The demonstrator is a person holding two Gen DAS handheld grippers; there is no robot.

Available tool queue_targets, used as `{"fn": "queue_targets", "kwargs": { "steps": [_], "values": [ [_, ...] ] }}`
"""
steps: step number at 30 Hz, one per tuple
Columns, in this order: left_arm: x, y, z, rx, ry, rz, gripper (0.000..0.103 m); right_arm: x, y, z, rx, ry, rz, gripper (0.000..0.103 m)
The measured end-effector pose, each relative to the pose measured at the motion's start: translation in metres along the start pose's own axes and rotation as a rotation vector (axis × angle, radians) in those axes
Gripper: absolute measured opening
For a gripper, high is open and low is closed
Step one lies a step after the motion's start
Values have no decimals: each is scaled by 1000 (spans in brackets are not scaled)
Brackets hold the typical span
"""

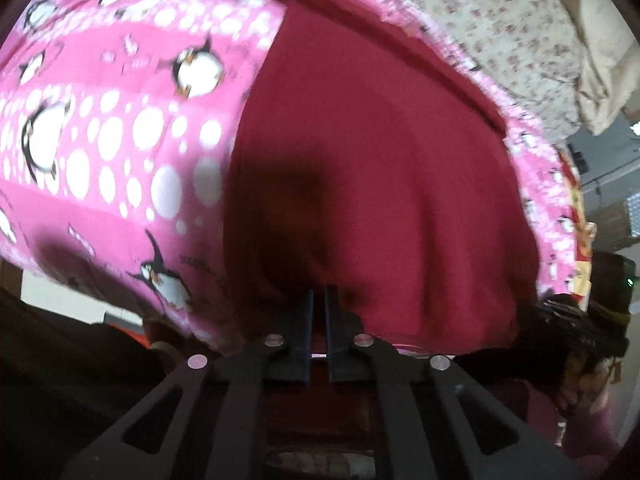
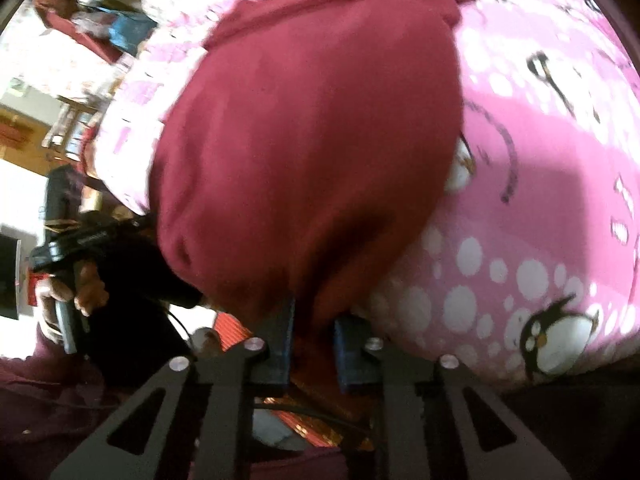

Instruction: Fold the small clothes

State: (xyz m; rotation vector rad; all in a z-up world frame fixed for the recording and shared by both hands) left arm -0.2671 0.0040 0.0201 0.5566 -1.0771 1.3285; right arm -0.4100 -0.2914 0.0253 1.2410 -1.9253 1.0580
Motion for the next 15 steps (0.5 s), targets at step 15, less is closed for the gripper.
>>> {"fn": "queue_targets", "kwargs": {
  "steps": [15],
  "values": [
    [63, -131, 37, -17, 66, 340, 0, 86, -110, 7, -39, -72, 419, 14]
  ]
}}
Point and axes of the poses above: each gripper's, at about its wrist camera, not at the fingertips, and x roughly against the way its jaws point, z to its right, y to its underside, the point moved 2 cm from there along -x, roughly the way its jaws point, and after that the axes turned 3 degrees about x, right-handed, at the moved point
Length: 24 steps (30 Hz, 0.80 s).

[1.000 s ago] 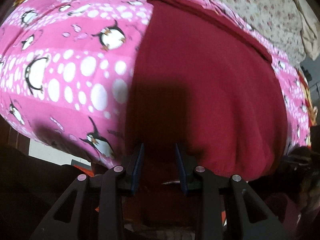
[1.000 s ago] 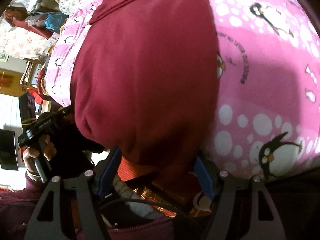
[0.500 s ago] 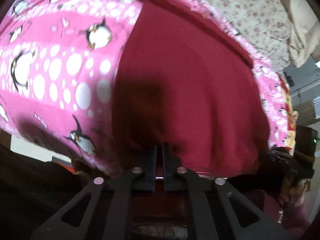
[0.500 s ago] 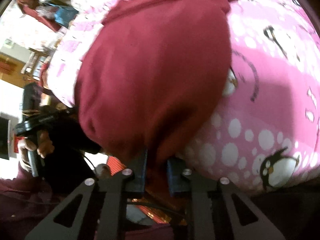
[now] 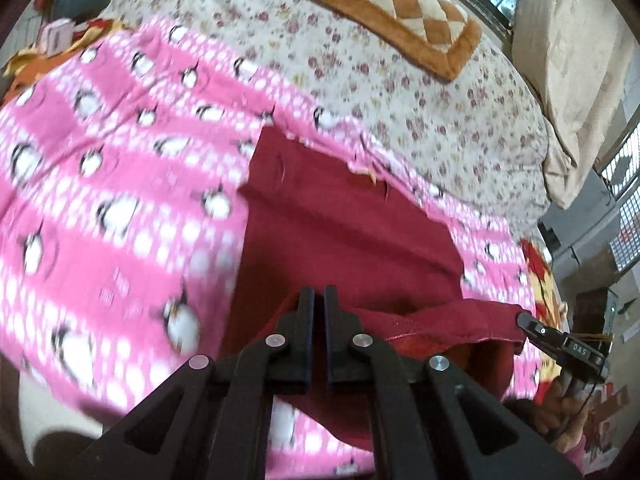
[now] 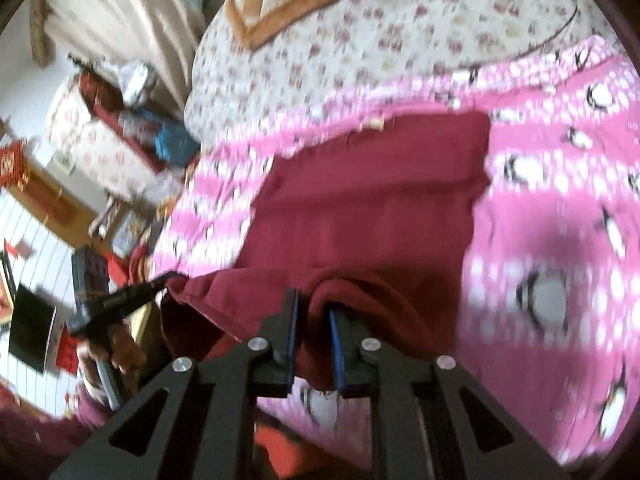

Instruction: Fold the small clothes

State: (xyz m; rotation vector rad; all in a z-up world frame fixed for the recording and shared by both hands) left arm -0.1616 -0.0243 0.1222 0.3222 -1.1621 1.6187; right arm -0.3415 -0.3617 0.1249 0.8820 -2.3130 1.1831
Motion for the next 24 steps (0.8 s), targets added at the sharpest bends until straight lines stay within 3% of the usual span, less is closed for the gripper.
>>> {"fn": "queue_targets", "kwargs": {
  "steps": [9, 10, 14, 17, 18, 19, 20, 21, 24],
  "values": [
    [-57, -98, 4, 40, -39, 132, 0, -35, -84, 29, -21, 118, 86, 14],
    [-64, -104, 3, 44, -40, 128, 0, -42, -95, 38, -40, 135, 100, 7],
    [-91, -115, 0, 48, 14, 70, 0, -55, -124, 69, -104, 159, 120, 6],
    [-94, -108, -1, 7, -5, 21, 0, -61, -129, 83, -139, 152, 110, 8],
    [-95, -105, -2, -10, -7, -2, 0, -61, -127, 86, -149, 143, 110, 13],
    [-95, -103, -4, -18, -5, -21, 3, -62, -125, 88, -153, 134, 101, 33],
    [-95, -101, -6, -18, -1, -37, 14, -65, -120, 89, -151, 137, 80, 49],
    [-94, -98, -8, -16, 4, -52, 21, -66, -118, 90, -145, 144, 67, 74],
    [-94, -85, -18, -15, 33, -112, 35, -76, -106, 88, -85, 169, 18, 78]
  ]
}}
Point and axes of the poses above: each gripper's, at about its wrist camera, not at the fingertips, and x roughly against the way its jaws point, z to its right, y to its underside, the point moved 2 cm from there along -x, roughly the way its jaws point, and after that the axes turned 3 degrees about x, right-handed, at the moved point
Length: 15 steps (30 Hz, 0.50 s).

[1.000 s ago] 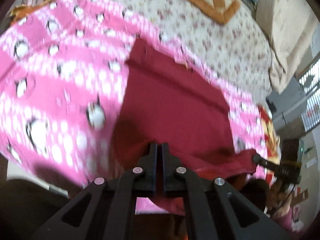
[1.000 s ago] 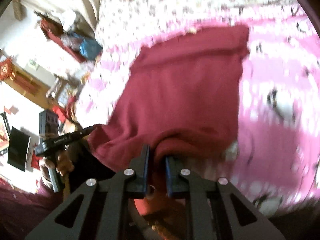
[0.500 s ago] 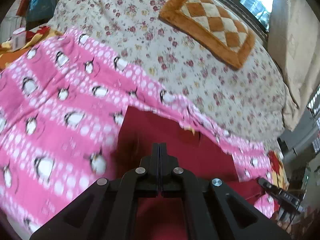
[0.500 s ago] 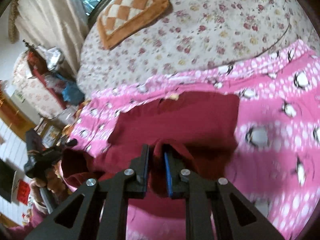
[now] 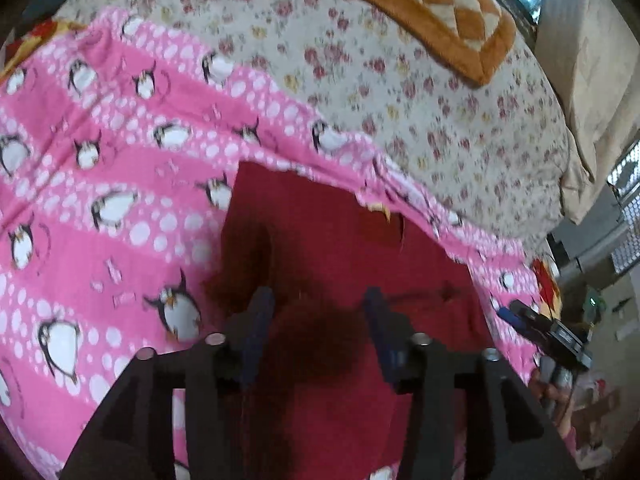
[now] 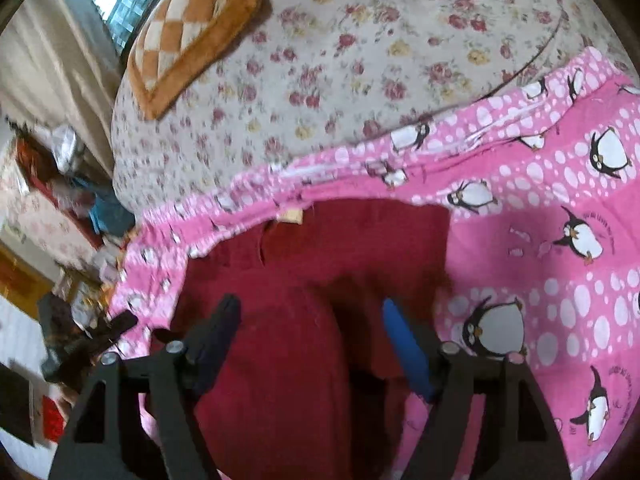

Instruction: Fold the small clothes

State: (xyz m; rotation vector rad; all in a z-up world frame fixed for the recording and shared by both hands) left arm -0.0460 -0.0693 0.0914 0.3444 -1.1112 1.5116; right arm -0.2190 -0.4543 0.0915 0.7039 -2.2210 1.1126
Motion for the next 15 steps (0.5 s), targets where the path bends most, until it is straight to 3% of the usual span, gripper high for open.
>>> {"fn": "queue_targets", "kwargs": {
  "steps": [2, 6, 9, 10, 11, 12, 13, 15],
  "values": [
    [-10, 14, -5, -23, -6, -77, 43, -10, 6, -4, 44, 18, -34, 78],
    [-31, 31, -11, -66, -90, -160, 43, -35, 10, -5, 57, 20, -95, 78],
    [-46, 35, -10, -80, -78, -196, 41, -44, 11, -9, 74, 10, -94, 77],
    [-49, 37, -10, -86, -82, -200, 36, -46, 12, -11, 78, 9, -95, 69],
    [-51, 39, -9, -101, -97, -206, 17, -47, 13, -13, 84, 7, -100, 60],
    [-52, 40, -7, -116, -114, -209, 0, -47, 14, -16, 96, 11, -104, 38],
    [-49, 40, -5, -121, -111, -200, 0, -45, 13, -18, 110, 24, -98, 22],
    [-37, 36, -2, -116, -81, -156, 0, -34, 10, -23, 141, 50, -61, 13]
  ]
}}
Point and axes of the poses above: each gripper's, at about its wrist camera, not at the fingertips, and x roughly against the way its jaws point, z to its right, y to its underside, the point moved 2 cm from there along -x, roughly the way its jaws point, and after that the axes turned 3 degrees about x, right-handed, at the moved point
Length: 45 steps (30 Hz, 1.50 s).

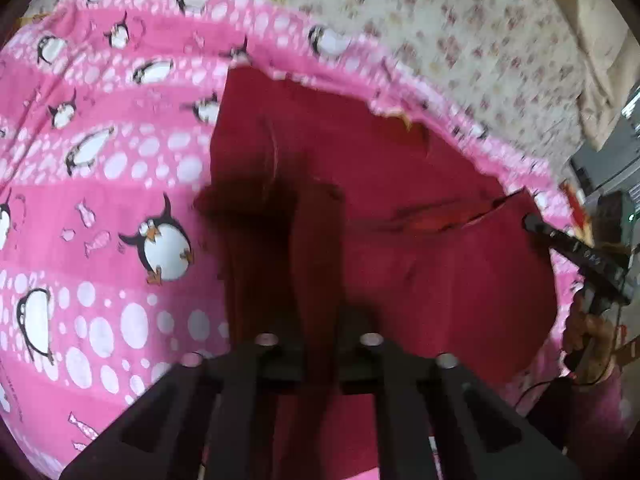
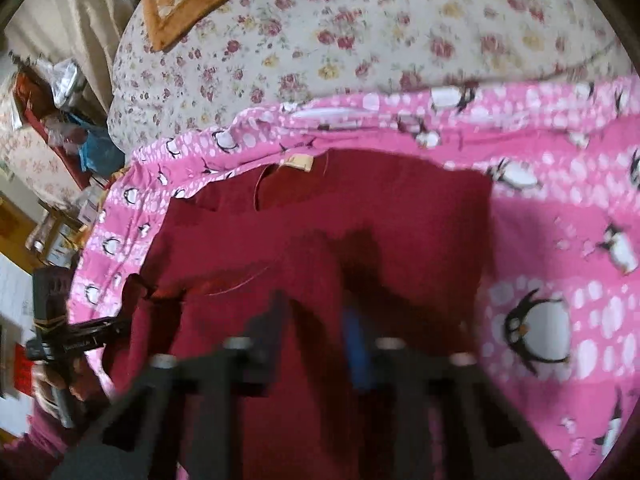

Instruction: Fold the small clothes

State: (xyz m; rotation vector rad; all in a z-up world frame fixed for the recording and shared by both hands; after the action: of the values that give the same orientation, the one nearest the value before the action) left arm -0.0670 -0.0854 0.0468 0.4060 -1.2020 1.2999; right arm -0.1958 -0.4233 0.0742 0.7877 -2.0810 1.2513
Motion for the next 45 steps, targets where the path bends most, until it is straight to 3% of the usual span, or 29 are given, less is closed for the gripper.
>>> {"fn": "queue_targets", "kwargs": {
  "steps": [4, 9, 13, 19, 21, 23, 25, 27, 30, 32, 36, 42, 45],
  "values": [
    [33, -26, 0, 29, 21, 139, 0, 32, -17, 2, 8, 25, 92, 10],
    [39, -73, 1, 65, 8, 245, 0, 45, -47, 9, -13, 85, 174, 9],
    [9, -106, 1, 83, -71, 283, 0, 25, -73, 17, -7, 182, 196, 9],
    [-53, -129, -9, 99, -150, 245, 0, -30, -91, 42, -16, 303, 156, 9],
    [-63, -126, -12, 107, -161, 228, 0, -48, -89, 49, -15, 332, 118, 9],
    [-67, -125, -15, 102, -172, 200, 3, -63, -85, 56, -31, 350, 47, 16],
    [-58, -125, -16, 98, -193, 208, 9, -59, -81, 62, -65, 370, 28, 39],
    [-41, -126, -16, 111, -204, 243, 16, -40, -79, 59, -74, 378, 75, 49],
    [-21, -123, -11, 123, -183, 262, 22, -14, -77, 38, -24, 341, 104, 50],
    [-16, -115, -4, 111, -224, 255, 22, -6, -73, 14, 36, 282, 93, 50],
    [-18, -93, 3, 108, -284, 207, 22, -27, -61, -15, 113, 222, 26, 50],
    [-16, -50, -1, 114, -353, 161, 22, -90, -56, 24, 56, 351, -73, 48],
    [-18, -40, -7, 131, -348, 161, 22, -88, -60, 24, 38, 358, -66, 48]
  ]
}}
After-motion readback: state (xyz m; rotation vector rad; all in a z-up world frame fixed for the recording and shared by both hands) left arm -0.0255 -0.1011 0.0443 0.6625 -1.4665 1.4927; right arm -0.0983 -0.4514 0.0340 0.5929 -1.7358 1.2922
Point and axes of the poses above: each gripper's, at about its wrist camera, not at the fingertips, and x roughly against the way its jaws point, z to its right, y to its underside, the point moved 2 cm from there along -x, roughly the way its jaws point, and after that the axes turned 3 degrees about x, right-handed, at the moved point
